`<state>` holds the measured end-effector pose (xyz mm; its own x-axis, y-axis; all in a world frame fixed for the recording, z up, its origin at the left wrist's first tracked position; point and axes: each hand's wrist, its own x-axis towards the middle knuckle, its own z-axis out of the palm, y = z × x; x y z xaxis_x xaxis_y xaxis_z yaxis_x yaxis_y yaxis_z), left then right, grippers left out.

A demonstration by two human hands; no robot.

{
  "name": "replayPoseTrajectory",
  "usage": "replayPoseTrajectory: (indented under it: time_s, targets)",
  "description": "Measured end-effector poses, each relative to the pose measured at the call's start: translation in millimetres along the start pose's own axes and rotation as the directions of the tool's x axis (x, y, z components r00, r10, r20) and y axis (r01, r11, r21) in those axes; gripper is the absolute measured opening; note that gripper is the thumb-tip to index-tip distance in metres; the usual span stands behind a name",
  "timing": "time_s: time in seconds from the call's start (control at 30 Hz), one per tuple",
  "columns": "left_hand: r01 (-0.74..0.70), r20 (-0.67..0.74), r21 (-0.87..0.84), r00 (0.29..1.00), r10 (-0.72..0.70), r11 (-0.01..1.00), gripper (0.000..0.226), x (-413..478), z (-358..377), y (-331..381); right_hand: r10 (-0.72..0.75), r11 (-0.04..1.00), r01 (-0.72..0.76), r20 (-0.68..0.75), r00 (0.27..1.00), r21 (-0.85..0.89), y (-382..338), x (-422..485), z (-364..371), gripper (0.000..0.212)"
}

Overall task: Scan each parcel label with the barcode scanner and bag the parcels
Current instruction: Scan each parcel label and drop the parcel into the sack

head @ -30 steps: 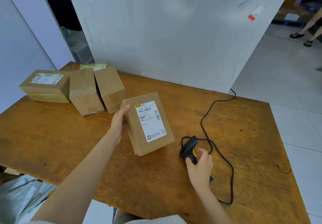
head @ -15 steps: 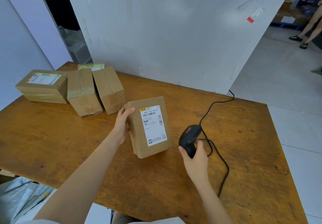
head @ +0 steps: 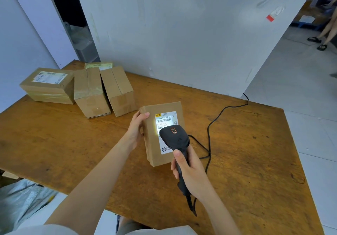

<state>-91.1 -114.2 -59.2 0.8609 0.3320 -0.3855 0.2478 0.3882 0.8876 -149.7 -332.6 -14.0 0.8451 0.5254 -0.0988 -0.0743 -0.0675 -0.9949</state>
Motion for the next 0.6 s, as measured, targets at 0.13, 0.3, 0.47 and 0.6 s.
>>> replayPoseTrajectory:
  time_s: [0.13, 0.3, 0.47, 0.6]
  targets:
    - [0.013, -0.003, -0.001, 1.000, -0.013, 1.000, 0.091, 1, -2, -2, 0.008, 1.000, -0.008, -0.014, 1.000, -0.025, 1, -2, 1, 0.042]
    - [0.017, 0.000, 0.004, 1.000, -0.017, 1.000, 0.092, 1, 0, -1, 0.007, 1.000, -0.007, -0.016, 1.000, -0.017, 3, -2, 2, 0.042]
    - [0.008, -0.010, -0.007, 1.000, -0.008, 1.000, 0.091, 2, -2, -1, -0.010, 0.994, -0.009, -0.187, 0.982, -0.104, 17, 1, -8, 0.039]
    - [0.018, -0.075, -0.042, 0.997, -0.022, 0.999, 0.091, 2, -11, -3, 0.045, 0.914, -0.220, -0.453, 0.890, -0.342, 55, 12, -34, 0.032]
